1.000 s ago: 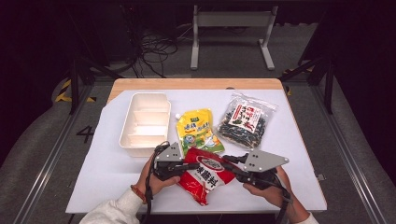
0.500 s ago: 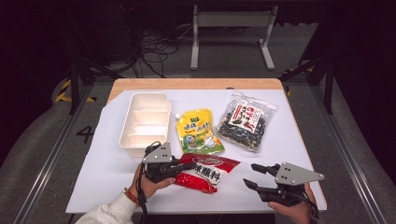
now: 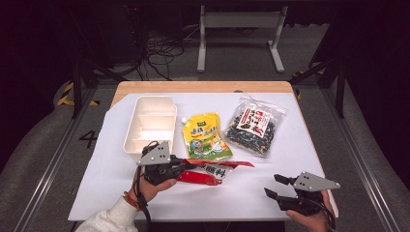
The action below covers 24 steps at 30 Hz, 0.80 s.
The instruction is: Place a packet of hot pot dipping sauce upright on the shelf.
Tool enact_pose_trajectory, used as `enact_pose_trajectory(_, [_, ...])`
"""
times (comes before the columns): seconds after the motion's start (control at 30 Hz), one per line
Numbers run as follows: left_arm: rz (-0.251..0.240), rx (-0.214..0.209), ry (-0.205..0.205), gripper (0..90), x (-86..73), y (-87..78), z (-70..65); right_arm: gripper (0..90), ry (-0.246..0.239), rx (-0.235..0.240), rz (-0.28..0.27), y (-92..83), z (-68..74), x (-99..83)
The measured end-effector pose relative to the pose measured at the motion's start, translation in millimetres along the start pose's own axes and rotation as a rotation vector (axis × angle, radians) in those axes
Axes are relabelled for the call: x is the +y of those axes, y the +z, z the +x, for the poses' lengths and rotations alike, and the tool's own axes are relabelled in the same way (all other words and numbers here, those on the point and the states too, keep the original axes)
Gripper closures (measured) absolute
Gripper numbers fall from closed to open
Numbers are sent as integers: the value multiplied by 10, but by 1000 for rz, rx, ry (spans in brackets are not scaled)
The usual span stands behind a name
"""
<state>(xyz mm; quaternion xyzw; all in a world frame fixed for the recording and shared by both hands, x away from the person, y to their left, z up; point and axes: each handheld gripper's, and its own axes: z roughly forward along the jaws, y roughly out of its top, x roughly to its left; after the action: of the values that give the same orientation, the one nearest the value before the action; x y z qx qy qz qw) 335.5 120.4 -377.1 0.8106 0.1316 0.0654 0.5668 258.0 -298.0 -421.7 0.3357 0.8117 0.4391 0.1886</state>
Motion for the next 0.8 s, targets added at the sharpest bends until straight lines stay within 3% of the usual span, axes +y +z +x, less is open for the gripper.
enact_pose_trajectory(0.5, [-76,114,3,899,190,-411,306,373,-33,1,15,122,68,-3])
enact_pose_trajectory(0.8, [-81,169,13,900,299,-563,435,360,-58,2,22,147,102,-2])
